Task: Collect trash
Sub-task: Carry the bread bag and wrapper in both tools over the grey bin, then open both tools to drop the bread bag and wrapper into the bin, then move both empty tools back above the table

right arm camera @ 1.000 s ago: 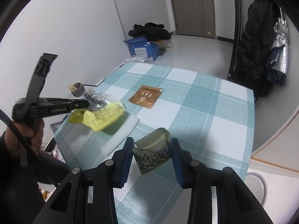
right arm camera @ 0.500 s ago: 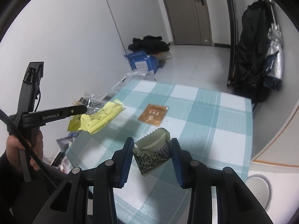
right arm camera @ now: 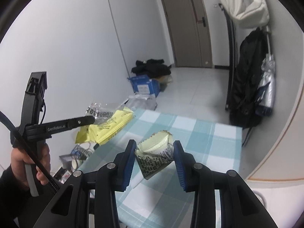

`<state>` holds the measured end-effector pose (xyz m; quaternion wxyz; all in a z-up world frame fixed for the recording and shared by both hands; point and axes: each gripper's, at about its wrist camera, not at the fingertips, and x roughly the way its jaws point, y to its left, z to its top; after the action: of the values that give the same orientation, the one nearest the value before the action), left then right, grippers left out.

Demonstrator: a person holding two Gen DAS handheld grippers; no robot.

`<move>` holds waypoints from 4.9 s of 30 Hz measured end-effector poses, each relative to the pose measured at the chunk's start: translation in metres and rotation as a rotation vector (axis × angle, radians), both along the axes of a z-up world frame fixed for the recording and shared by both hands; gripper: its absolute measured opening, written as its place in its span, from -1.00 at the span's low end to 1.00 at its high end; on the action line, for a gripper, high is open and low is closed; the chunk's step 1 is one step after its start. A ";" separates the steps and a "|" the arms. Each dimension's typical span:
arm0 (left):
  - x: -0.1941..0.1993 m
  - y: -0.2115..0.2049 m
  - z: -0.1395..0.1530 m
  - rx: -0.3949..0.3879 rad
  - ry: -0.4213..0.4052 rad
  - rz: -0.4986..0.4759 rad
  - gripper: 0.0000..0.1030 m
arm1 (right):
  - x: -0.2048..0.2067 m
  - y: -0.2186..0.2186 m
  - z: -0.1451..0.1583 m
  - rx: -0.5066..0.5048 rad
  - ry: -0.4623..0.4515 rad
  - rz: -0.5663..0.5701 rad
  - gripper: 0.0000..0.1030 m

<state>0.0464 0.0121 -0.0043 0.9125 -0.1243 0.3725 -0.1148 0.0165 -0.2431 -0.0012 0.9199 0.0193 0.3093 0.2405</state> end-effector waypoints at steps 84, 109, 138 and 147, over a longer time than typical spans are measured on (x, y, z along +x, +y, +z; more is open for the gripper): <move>0.044 -0.431 -0.217 0.702 0.561 -0.710 -0.94 | 0.013 -0.354 -0.288 0.357 0.698 -0.604 -0.24; 0.059 -0.431 -0.240 0.598 0.718 -0.691 -0.10 | 0.019 -0.336 -0.324 0.357 0.803 -0.550 0.11; 0.038 -0.355 -0.060 0.259 0.214 -0.546 0.35 | -0.018 -0.342 -0.141 0.235 0.376 -0.647 0.46; 0.035 -0.289 -0.012 0.185 0.097 -0.416 0.56 | -0.020 -0.303 -0.059 0.197 0.178 -0.601 0.52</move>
<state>0.0812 -0.2773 -0.0162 0.8577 0.0338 0.4424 -0.2598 -0.0032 -0.5459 -0.0603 0.9127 0.2194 0.3444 -0.0154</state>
